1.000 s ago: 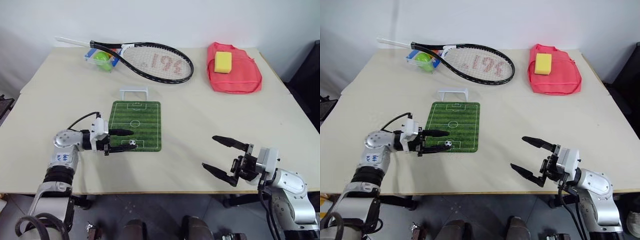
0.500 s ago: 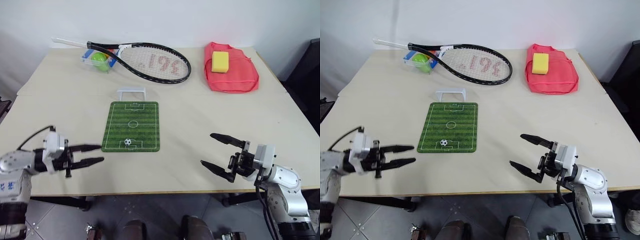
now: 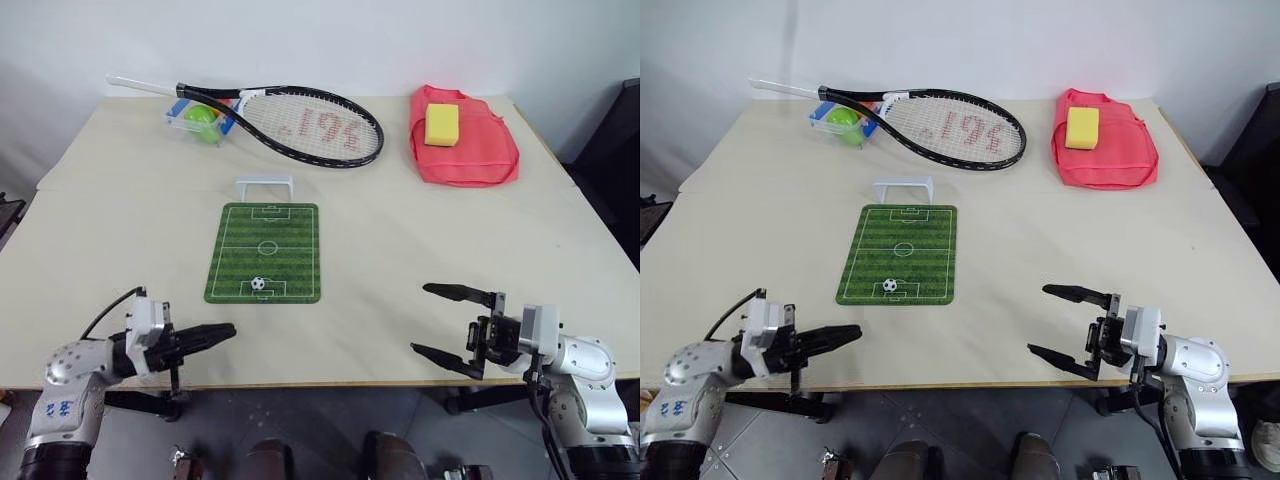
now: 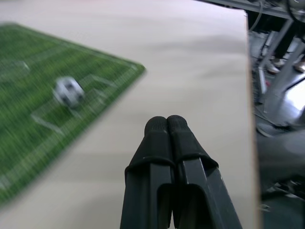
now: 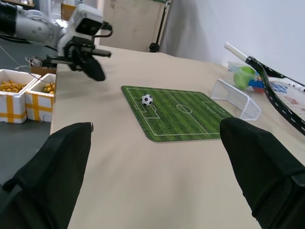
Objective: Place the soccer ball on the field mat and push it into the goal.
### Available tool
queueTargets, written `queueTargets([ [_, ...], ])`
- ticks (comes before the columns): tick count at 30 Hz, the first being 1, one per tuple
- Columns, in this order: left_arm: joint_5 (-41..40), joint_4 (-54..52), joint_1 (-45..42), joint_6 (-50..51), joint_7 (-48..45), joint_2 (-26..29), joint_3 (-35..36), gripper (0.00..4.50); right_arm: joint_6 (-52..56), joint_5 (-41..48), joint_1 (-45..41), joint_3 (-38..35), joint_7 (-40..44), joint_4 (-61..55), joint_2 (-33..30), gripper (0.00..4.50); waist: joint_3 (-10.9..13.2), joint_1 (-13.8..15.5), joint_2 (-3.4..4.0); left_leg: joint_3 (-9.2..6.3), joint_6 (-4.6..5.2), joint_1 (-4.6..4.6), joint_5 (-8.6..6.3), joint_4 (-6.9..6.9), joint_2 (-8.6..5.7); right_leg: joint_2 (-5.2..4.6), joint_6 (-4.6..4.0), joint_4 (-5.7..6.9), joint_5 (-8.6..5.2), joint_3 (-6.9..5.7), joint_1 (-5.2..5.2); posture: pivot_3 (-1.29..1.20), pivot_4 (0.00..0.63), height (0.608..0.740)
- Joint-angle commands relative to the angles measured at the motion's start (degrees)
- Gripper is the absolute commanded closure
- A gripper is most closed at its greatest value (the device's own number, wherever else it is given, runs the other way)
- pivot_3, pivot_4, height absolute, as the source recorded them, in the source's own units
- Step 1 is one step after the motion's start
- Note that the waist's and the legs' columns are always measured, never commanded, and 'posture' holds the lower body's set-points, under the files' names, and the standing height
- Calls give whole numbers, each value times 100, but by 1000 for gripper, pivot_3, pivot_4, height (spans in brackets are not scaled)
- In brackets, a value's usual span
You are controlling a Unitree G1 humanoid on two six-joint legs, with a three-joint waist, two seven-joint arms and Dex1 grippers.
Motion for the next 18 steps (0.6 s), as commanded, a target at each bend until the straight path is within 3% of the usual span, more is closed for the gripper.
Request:
queueTargets([
  [1,259,330,-432,-98,76,-93,-307,4462,-30,15,24,-44,-69,5,31,0,0,-7,0,0,0,0,0,0,0,0,0,-1,0,0,0,0,150,740],
  [18,1141,3262,-2544,-1158,68,-506,-841,4462,-47,-358,387,10,-814,-388,145,0,0,2,0,5,0,-1,0,4,-1,1,3,-2,1,-1,0,0,150,740],
])
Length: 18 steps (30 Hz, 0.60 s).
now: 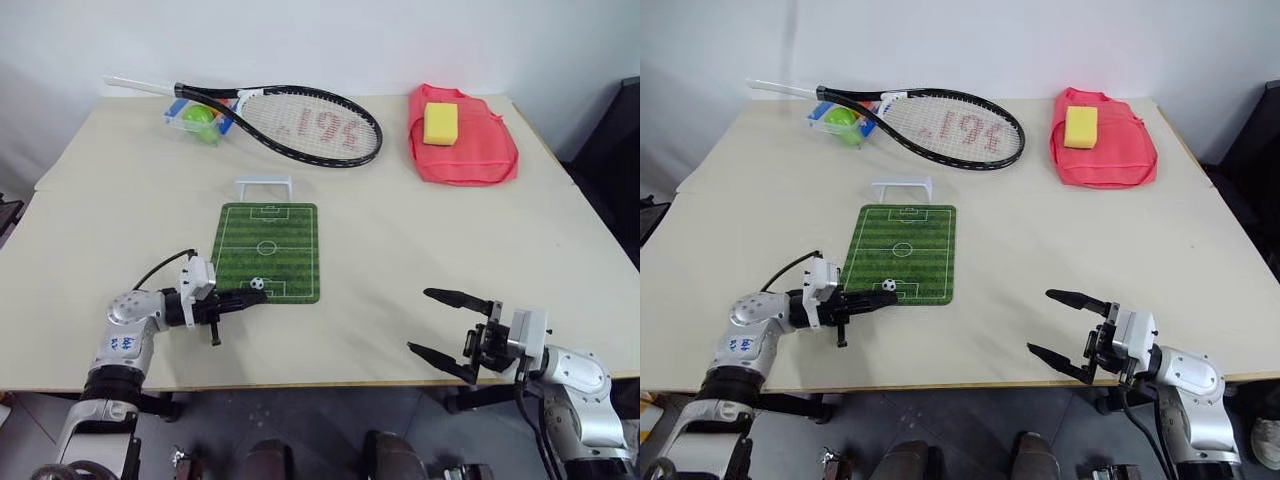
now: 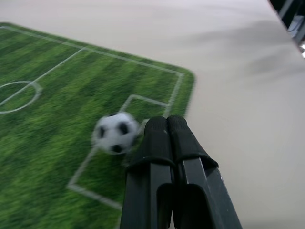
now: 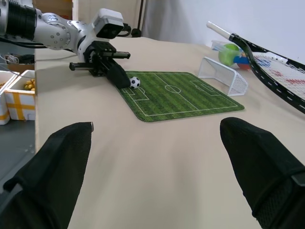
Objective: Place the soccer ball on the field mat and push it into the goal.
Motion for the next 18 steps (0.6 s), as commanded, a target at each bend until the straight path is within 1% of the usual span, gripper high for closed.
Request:
queueTargets([
  [1,214,565,-386,-333,207,-120,-3,4462,-72,-182,-13,-64,-378,-216,53,0,0,3,0,0,0,-1,0,0,0,0,1,-1,0,0,0,0,150,740],
  [4,308,1220,-1052,-583,930,-442,180,4462,-161,-556,-192,-158,-1114,-211,266,0,0,61,-1,0,1,-2,1,3,0,0,1,0,1,0,0,0,150,740],
  [5,337,1345,-1179,-708,1080,-495,219,4462,-151,-609,-203,-161,-1244,-237,305,0,0,71,-1,0,1,-2,1,4,-1,0,2,1,1,0,0,0,150,740],
  [7,250,1482,-1372,-761,1245,-591,336,4462,-91,-725,-205,-153,-1518,-297,377,0,0,87,-2,1,2,-4,1,5,-1,0,4,0,2,1,-1,0,150,740],
  [10,254,1432,-1418,-1090,1452,-629,442,4462,31,-827,-208,-73,-1896,-392,501,0,0,61,-2,3,2,-7,0,-3,0,1,4,-6,2,0,-5,0,150,740],
  [12,210,1351,-1382,-1189,1555,-622,544,4462,78,-907,-215,14,-2062,-436,565,0,0,46,-2,4,3,-7,0,-6,-1,1,4,-9,2,-1,-5,0,150,740],
  [15,-172,593,-837,-1012,1180,-376,792,4462,167,-938,-295,130,-2310,-499,727,0,0,-15,-1,4,4,-7,-1,-6,0,1,4,-10,2,-1,-4,0,150,740],
  [18,-427,-59,-273,-724,1070,-57,1056,4462,204,-998,-408,164,-2539,-461,821,0,0,-69,-2,4,4,-6,-1,-7,0,1,4,-9,2,1,-6,0,150,740],
])
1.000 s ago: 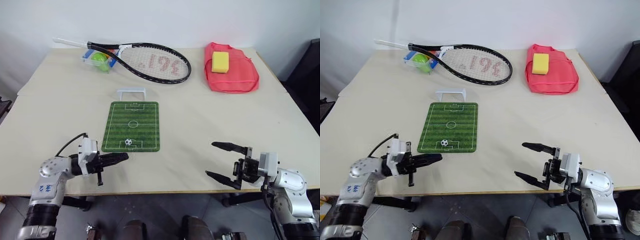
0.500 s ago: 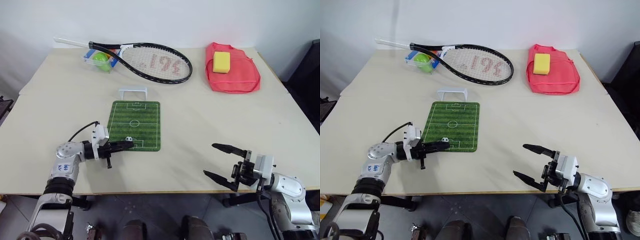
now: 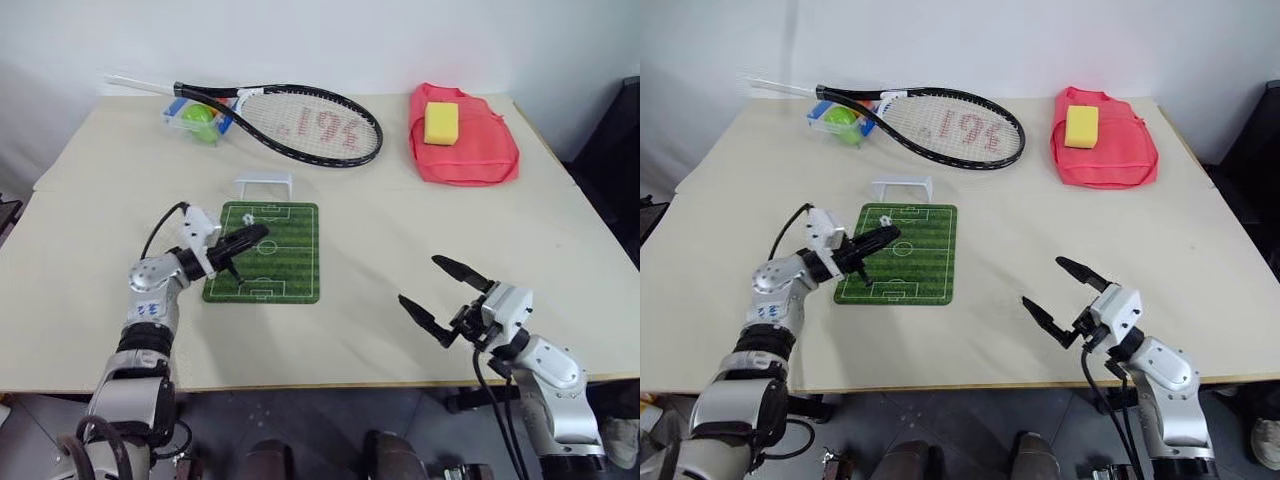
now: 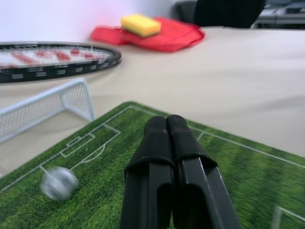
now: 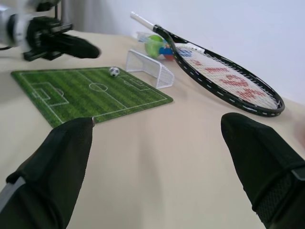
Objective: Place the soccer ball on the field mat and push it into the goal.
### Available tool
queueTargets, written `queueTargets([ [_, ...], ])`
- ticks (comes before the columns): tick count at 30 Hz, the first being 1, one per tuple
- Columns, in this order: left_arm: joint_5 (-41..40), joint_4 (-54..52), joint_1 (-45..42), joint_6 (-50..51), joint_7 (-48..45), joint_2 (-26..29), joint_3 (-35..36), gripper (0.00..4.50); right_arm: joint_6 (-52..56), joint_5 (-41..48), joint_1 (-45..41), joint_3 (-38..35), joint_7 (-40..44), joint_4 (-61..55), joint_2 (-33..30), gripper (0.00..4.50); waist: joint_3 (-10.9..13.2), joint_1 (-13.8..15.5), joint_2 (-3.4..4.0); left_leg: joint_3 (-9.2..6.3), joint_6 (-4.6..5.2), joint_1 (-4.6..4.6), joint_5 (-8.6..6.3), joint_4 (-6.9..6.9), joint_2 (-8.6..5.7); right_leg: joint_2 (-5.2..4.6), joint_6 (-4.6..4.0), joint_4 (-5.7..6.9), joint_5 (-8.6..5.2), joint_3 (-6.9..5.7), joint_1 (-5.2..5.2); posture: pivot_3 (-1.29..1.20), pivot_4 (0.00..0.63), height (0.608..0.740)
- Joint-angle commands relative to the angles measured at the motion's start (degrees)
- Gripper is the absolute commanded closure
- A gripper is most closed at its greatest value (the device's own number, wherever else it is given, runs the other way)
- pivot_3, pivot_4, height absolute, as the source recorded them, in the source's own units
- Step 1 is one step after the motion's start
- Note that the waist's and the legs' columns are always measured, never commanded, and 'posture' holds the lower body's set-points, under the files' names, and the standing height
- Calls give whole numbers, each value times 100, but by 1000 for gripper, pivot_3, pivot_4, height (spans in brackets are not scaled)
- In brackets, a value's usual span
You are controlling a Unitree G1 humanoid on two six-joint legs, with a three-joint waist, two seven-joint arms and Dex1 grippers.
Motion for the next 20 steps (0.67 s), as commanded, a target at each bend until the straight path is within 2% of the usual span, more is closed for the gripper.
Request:
queueTargets([
  [1,-437,-929,636,311,-60,512,503,4462,-3,-46,-197,-22,-297,-136,83,0,0,-40,0,0,0,0,0,0,1,1,0,0,0,1,-1,0,150,740],
  [7,-808,-2015,1932,852,334,1050,1271,4462,-98,-152,-386,-6,-491,82,171,0,0,-48,0,-6,0,2,-1,1,3,-1,0,4,0,4,0,0,150,740],
  [9,-883,-2310,2608,954,628,1176,1796,4462,-117,-157,-472,33,-475,186,186,0,0,-12,0,-5,1,4,-2,2,1,-2,0,4,0,5,2,0,150,740],
  [14,-959,-2951,3401,1271,1271,1084,2274,4462,-172,-135,-589,68,-414,336,174,0,0,19,0,-2,-4,5,-8,0,9,4,-1,5,0,10,-3,0,150,740],
  [20,-656,-3526,3771,1565,2216,857,2269,4462,-235,-106,-722,83,-308,540,129,0,0,23,1,-2,-3,7,-9,2,7,2,-2,4,0,12,0,0,150,740],
])
